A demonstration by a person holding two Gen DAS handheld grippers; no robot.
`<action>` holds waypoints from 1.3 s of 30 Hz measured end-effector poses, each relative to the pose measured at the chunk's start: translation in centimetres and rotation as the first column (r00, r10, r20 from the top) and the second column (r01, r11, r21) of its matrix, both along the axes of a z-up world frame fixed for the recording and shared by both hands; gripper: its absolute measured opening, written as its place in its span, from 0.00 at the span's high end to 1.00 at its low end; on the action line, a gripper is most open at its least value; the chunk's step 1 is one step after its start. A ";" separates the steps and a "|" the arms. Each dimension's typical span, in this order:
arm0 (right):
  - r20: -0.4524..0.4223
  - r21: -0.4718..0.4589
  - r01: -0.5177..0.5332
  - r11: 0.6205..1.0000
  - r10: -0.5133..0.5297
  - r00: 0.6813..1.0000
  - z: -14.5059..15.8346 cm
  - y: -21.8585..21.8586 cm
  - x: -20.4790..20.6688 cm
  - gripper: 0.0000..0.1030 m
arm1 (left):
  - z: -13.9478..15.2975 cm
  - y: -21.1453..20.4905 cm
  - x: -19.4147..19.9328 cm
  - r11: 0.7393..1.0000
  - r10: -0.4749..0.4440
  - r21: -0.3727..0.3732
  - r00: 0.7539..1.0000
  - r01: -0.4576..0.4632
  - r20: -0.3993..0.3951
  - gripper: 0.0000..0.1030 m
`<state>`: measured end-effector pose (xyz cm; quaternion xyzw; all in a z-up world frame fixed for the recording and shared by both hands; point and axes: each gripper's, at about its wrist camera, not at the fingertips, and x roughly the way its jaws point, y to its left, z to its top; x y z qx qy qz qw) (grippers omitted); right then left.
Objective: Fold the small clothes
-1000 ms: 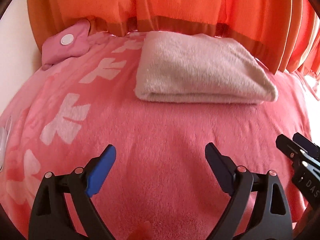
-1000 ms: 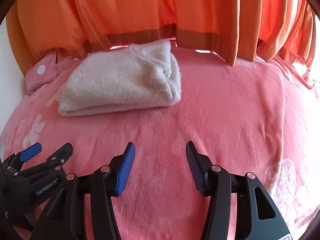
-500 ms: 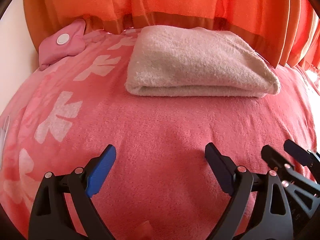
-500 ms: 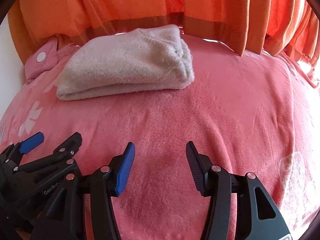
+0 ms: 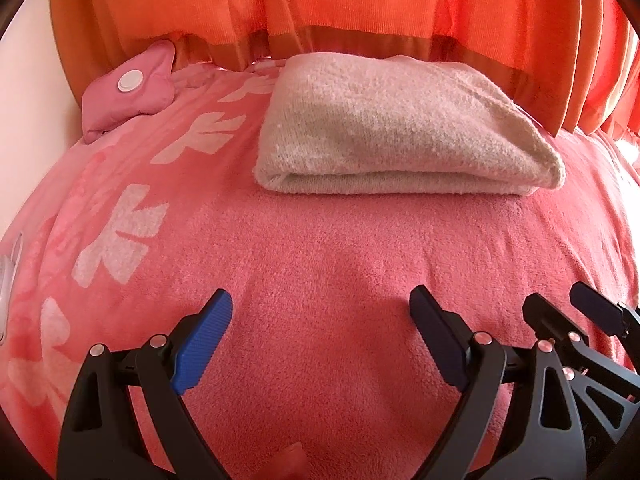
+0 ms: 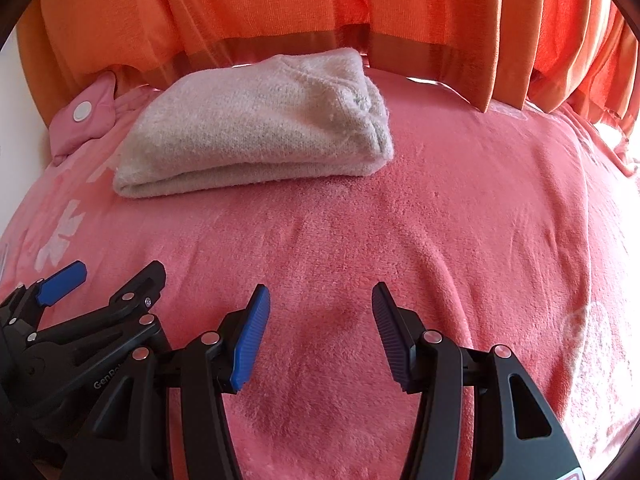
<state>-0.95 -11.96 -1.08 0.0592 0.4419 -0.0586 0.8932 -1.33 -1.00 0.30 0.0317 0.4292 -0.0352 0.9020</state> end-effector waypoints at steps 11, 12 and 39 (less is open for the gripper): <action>-0.003 -0.004 0.007 1.000 -0.007 1.000 -0.2 -0.3 0.1 0.50 | -0.2 0.0 0.2 1.000 -0.003 0.007 1.000 0.003 0.000 0.16; -0.003 -0.004 0.008 1.000 -0.008 1.000 -0.2 -0.3 0.1 0.50 | -0.2 0.0 0.1 1.000 -0.003 0.008 1.000 0.003 0.001 0.16; -0.006 -0.008 0.024 1.000 -0.024 1.000 -0.6 -0.1 0.1 0.50 | -0.6 0.1 0.3 1.000 0.001 0.009 1.000 -0.001 -0.006 0.19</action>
